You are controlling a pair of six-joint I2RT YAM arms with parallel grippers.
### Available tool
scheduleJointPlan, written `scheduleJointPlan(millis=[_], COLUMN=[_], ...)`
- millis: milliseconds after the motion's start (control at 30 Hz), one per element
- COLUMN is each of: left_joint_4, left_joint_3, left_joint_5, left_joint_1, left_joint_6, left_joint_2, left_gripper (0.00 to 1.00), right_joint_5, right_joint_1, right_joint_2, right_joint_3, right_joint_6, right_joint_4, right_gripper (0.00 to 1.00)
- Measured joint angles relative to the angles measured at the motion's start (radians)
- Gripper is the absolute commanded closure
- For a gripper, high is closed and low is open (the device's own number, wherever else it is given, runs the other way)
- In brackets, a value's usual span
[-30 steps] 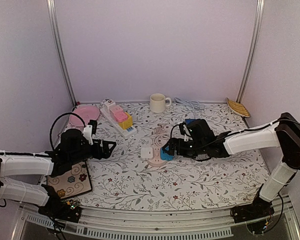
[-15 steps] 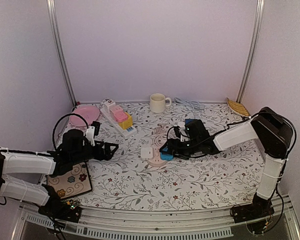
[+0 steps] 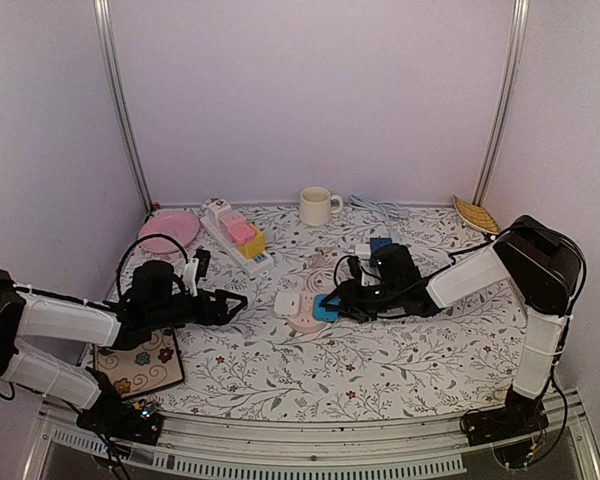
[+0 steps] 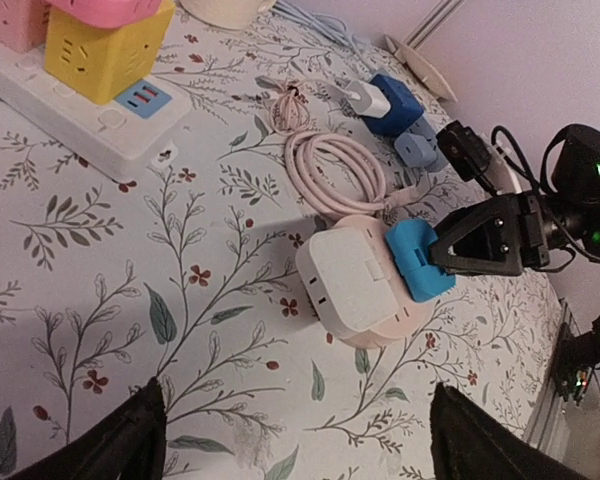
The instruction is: Pull the plug off the socket
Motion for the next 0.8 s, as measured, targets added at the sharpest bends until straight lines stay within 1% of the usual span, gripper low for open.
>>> scheduleJointPlan(millis=[33, 200, 333, 533, 600, 800], left_joint_4=[0.010, 0.080, 0.138, 0.187, 0.193, 0.184], left_joint_3=[0.000, 0.008, 0.029, 0.138, 0.171, 0.232], left_joint_5=[0.011, 0.077, 0.132, 0.198, 0.206, 0.209], left_joint_1=[0.000, 0.000, 0.000, 0.000, 0.000, 0.000], left_joint_6=[-0.027, -0.158, -0.256, -0.351, -0.374, -0.420], left_joint_2=[0.020, 0.179, 0.290, 0.401, 0.430, 0.507], left_gripper=[0.09, 0.11, 0.13, 0.19, 0.23, 0.29], right_joint_5=[-0.001, -0.012, -0.010, -0.010, -0.010, -0.014], right_joint_1=[0.000, 0.002, 0.015, 0.029, 0.031, 0.035], right_joint_2=[0.000, -0.005, -0.018, -0.020, -0.020, -0.020], right_joint_3=[-0.007, -0.018, -0.024, -0.036, -0.040, -0.041], right_joint_6=[0.001, 0.034, 0.059, 0.102, 0.114, 0.144], right_joint_4=[0.002, 0.026, 0.050, 0.096, 0.110, 0.135], right_gripper=[0.62, 0.69, 0.71, 0.70, 0.69, 0.64])
